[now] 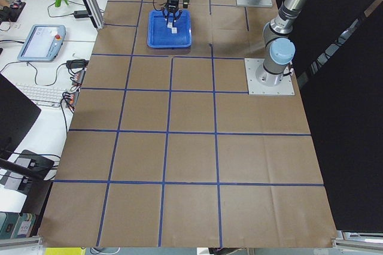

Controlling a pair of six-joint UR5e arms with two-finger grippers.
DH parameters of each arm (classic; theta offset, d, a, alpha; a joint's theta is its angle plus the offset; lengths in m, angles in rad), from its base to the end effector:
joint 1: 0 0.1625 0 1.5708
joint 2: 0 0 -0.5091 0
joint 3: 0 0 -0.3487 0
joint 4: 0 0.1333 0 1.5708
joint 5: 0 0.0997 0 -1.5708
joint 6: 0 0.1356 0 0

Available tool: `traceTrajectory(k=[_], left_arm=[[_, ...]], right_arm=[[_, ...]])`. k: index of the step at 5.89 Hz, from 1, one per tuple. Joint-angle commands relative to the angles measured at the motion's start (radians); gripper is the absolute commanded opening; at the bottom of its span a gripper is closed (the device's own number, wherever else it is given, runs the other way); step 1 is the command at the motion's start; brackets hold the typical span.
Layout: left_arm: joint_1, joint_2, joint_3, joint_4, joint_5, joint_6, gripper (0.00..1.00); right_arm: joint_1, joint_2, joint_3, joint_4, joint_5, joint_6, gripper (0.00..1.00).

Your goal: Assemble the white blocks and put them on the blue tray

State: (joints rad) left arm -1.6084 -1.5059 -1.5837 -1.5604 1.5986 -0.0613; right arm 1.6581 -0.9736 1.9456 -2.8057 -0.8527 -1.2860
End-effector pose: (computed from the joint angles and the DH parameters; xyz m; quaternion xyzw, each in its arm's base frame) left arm -0.1453 -0.4180 0.5596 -0.0123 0.9993 -0.0318 0.0123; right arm 0.2745 -0.5839 0.2228 -0.6240 0.6886 -0.2978 0.2184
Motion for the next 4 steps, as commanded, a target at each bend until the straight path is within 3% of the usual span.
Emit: traceTrajectory(k=[1,4], left_arm=[[-0.001,0.007,-0.010,0.003,0.003,0.011,0.99],[-0.001,0.009,-0.009,0.005,0.004,0.011,0.99]], right_arm=[[0.002,-0.004,0.016,-0.001,0.001,0.004,0.26],[0.018,-0.023,0.024,-0.001,0.001,0.017,0.25]])
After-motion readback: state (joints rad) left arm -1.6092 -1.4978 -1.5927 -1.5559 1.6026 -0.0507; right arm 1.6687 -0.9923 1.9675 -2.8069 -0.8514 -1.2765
